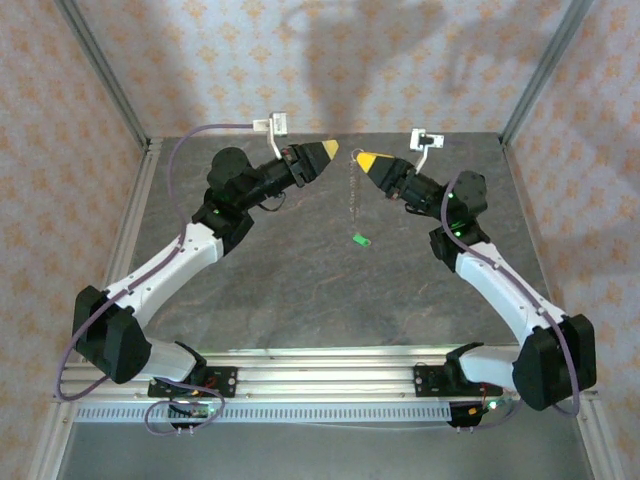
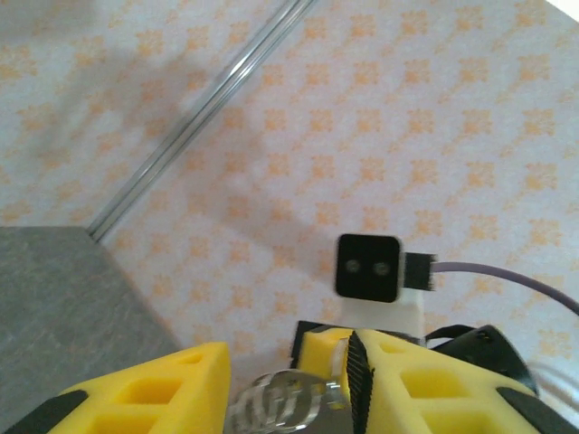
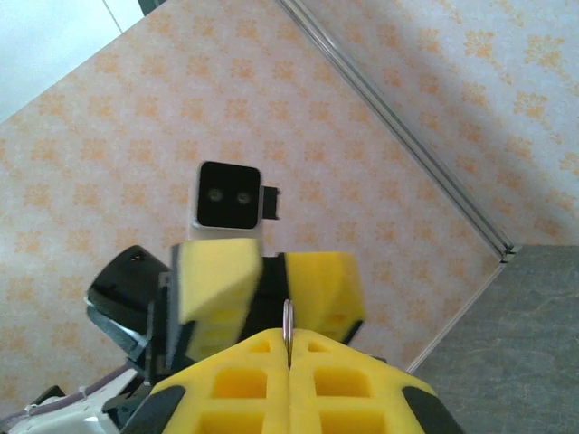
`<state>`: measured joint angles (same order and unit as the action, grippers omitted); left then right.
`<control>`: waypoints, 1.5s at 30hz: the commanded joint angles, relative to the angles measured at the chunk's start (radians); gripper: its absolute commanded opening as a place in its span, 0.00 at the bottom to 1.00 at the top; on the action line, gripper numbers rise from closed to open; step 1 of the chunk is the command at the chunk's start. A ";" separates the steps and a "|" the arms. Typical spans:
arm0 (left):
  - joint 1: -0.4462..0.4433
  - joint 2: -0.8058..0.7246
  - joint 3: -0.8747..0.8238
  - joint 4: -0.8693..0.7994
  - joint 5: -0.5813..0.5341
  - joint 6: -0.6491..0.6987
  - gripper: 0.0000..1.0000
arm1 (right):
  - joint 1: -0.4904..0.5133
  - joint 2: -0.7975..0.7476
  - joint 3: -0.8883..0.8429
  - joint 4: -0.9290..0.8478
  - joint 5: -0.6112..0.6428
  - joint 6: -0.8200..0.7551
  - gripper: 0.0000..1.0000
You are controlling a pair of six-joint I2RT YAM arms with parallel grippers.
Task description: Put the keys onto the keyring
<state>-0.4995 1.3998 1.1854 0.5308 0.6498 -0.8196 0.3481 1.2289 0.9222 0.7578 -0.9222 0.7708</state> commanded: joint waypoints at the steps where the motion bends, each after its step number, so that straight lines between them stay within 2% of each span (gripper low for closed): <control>1: -0.022 0.019 0.001 0.112 0.029 -0.041 0.38 | 0.011 -0.001 0.006 0.100 0.015 0.013 0.00; 31: -0.072 0.084 0.053 0.131 0.051 -0.040 0.27 | 0.016 0.019 0.002 0.104 0.004 0.023 0.00; 36: -0.076 0.087 0.063 0.119 0.056 -0.029 0.17 | 0.016 0.018 -0.002 0.098 0.002 0.019 0.00; 41: -0.079 0.092 0.077 0.104 0.062 -0.017 0.01 | 0.017 0.021 0.002 0.083 -0.005 0.014 0.00; 44: -0.079 0.093 0.087 0.073 0.063 0.005 0.00 | 0.016 0.019 0.010 0.050 -0.017 -0.001 0.00; 45: -0.079 0.091 0.091 0.057 0.063 0.017 0.00 | 0.014 0.013 0.013 0.021 -0.018 -0.015 0.04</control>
<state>-0.5632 1.4822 1.2236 0.5949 0.6758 -0.8379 0.3573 1.2488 0.9218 0.7975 -0.9115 0.7860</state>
